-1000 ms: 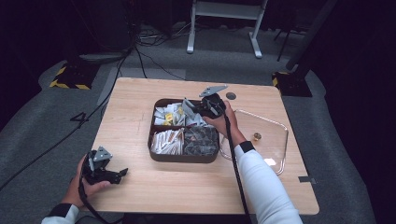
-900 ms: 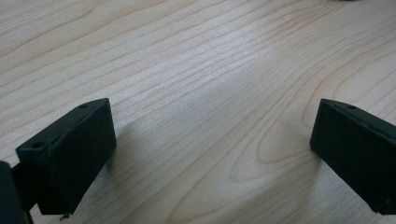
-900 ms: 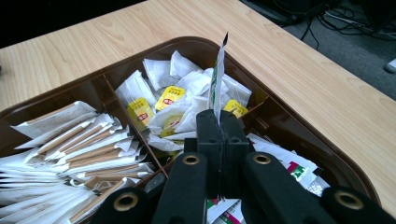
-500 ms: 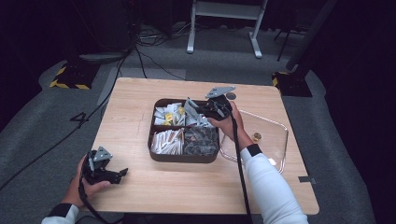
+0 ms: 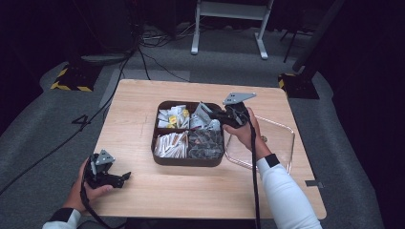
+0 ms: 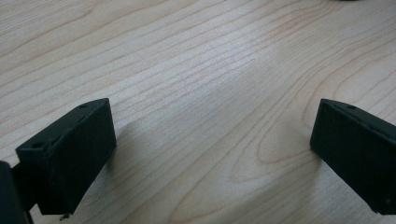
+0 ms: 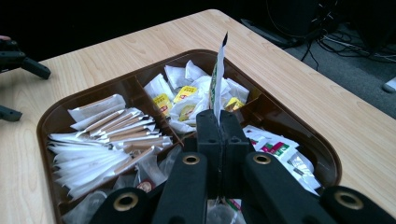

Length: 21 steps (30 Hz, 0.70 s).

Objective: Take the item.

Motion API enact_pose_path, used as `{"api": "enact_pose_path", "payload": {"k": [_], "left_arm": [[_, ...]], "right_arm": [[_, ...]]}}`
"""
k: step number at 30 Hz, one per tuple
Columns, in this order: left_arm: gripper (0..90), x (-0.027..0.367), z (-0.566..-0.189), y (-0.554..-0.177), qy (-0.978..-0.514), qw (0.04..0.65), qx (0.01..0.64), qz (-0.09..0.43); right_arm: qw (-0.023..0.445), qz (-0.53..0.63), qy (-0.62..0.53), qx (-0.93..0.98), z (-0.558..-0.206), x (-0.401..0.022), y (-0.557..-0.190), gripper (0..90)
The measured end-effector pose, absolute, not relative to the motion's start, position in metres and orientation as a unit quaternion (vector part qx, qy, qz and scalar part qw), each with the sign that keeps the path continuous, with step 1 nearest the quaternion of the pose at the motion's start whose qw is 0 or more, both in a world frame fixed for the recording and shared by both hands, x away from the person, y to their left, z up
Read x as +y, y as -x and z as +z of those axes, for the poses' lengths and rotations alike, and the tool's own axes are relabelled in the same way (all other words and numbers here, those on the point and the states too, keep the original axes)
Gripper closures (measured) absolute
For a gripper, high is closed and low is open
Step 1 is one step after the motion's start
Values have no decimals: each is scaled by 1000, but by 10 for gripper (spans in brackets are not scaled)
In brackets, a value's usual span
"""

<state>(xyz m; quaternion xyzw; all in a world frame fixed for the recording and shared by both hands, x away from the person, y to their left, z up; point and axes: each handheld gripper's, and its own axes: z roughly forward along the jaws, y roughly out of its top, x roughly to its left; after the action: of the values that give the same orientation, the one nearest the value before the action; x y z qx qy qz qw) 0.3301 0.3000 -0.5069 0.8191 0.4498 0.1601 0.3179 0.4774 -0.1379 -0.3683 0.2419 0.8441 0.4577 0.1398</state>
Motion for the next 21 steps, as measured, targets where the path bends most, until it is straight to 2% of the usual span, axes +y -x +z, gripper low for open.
{"api": "enact_pose_path", "payload": {"k": [21], "left_arm": [[5,300,-507,-330,-819,318,450,161]], "right_arm": [[133,479,-226,838,-368,-171,-439,900]]}}
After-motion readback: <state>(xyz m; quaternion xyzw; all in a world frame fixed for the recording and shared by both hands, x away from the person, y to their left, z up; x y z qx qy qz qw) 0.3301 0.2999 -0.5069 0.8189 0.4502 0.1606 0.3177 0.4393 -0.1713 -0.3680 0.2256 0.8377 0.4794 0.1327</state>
